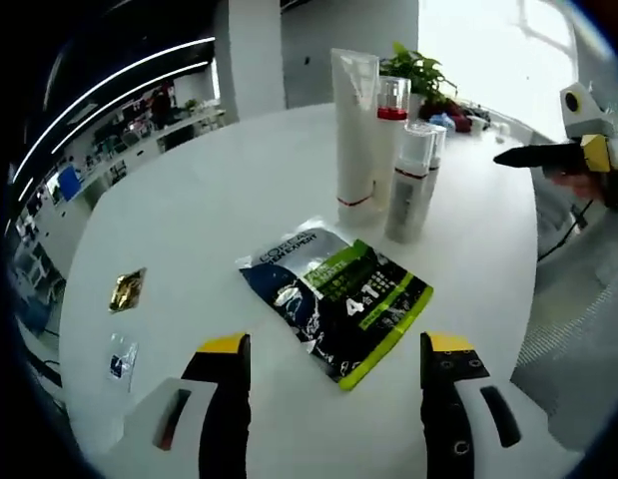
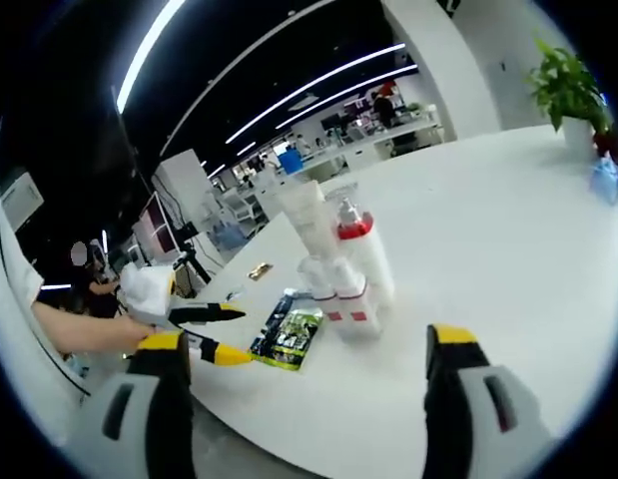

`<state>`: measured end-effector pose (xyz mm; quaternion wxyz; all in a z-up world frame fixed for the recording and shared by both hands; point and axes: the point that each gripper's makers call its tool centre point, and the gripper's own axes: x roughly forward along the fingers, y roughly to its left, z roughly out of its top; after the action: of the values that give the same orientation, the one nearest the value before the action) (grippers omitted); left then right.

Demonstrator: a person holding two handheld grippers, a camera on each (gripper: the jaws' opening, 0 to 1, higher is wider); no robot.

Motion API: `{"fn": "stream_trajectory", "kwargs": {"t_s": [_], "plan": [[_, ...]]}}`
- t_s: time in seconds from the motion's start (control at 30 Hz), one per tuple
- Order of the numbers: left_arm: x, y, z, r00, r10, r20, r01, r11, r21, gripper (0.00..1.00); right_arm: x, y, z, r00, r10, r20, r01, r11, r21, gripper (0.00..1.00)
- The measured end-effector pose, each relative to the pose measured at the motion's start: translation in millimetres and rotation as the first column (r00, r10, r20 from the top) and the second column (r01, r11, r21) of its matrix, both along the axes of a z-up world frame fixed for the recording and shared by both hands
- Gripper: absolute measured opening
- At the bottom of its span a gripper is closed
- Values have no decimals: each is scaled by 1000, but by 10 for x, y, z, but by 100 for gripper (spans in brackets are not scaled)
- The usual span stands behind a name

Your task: Arrange the skincare products in the storage area until every visible bottle or jar stands upright without overlapping.

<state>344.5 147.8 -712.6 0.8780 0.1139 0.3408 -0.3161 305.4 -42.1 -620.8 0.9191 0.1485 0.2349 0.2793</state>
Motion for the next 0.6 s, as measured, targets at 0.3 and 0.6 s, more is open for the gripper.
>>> {"fn": "stream_trajectory", "kwargs": {"t_s": [0.3, 0.6], "plan": [[-97, 220, 199, 996, 88, 11, -87, 995, -47, 72, -78, 31, 60, 1000, 20, 15, -20, 1000, -12, 99], [-201, 358, 389, 989, 146, 16, -144, 985, -96, 77, -144, 33, 112, 999, 35, 32, -34, 999, -29, 100]]}}
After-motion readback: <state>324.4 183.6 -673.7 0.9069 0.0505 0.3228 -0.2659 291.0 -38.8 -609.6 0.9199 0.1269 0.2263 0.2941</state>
